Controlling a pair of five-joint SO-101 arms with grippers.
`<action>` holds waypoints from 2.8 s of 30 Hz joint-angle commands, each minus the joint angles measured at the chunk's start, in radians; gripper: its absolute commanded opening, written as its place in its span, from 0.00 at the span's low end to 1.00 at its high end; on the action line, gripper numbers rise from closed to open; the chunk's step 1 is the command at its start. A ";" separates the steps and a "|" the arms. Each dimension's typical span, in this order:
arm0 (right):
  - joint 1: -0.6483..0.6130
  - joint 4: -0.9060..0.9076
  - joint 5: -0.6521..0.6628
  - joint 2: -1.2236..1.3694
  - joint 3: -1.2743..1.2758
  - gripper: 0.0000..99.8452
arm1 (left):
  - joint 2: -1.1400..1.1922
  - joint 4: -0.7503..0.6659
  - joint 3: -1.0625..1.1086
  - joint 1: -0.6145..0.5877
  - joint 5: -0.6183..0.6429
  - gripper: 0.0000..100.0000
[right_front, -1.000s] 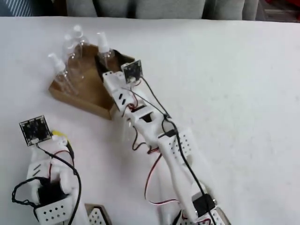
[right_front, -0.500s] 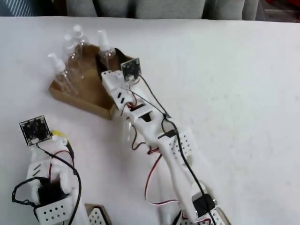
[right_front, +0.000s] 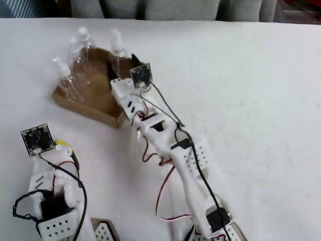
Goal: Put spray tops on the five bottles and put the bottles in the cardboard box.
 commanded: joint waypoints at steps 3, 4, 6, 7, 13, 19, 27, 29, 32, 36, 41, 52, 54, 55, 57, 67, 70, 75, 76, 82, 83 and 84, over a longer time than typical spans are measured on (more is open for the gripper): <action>0.002 0.004 0.015 -0.067 -0.005 0.26 | -0.001 -0.005 -0.002 -0.008 -0.011 0.02; 0.002 0.004 0.015 -0.073 -0.005 0.26 | -0.001 -0.005 -0.002 -0.008 -0.011 0.02; 0.002 0.019 0.015 -0.096 0.002 0.26 | -0.001 -0.005 -0.002 -0.008 -0.012 0.02; 0.002 0.042 0.014 -0.108 0.011 0.26 | -0.001 -0.005 -0.002 -0.008 -0.012 0.02; 0.002 0.073 0.012 -0.199 0.077 0.26 | -0.001 -0.006 -0.002 -0.008 -0.012 0.02; 0.002 0.073 0.014 -0.314 0.186 0.26 | -0.001 -0.009 -0.002 -0.008 -0.012 0.02; 0.007 0.073 0.015 -0.645 0.546 0.25 | 0.001 -0.003 -0.002 -0.005 -0.012 0.02; 0.013 0.071 0.015 -0.765 0.671 0.20 | 0.001 -0.003 -0.002 -0.005 -0.012 0.02; 0.019 0.070 0.014 -0.943 0.847 0.09 | 0.001 -0.003 -0.002 -0.004 -0.012 0.02; 0.025 0.073 0.014 -1.145 1.045 0.02 | 0.001 -0.003 -0.002 -0.002 -0.012 0.02; 0.030 0.074 0.015 -1.371 1.281 0.02 | 0.001 -0.003 -0.002 -0.002 -0.012 0.02; 0.143 1.012 0.132 -1.936 1.367 0.02 | 0.001 -0.003 -0.002 -0.002 -0.012 0.03; 0.137 1.297 0.133 -2.034 1.297 0.02 | 0.001 -0.002 -0.002 -0.002 -0.012 0.03; 0.133 1.414 0.133 -2.081 1.261 0.02 | 0.001 -0.002 -0.002 -0.002 -0.012 0.03; 0.128 1.598 0.127 -2.157 1.198 0.02 | 0.001 -0.002 -0.002 -0.002 -0.012 0.03; 0.130 1.897 0.239 -2.224 1.165 0.02 | 0.001 0.051 -0.002 0.033 -0.112 0.02; 0.127 1.923 0.249 -2.181 1.163 0.02 | 0.001 0.061 -0.002 0.054 -0.117 0.02; 0.127 2.018 0.295 -1.977 1.096 0.02 | 0.001 0.061 -0.002 0.056 -0.117 0.02; 0.127 2.051 0.324 -1.923 1.065 0.02 | 0.001 0.061 -0.002 0.056 -0.117 0.02; 0.117 2.158 0.416 -1.600 0.947 0.11 | 0.001 0.061 -0.002 0.056 -0.117 0.02; 0.102 2.167 0.430 -1.569 0.947 0.16 | 0.001 0.061 -0.002 0.056 -0.117 0.02; 0.088 2.167 0.439 -1.546 0.945 0.20 | 0.001 0.060 -0.002 0.056 -0.117 0.02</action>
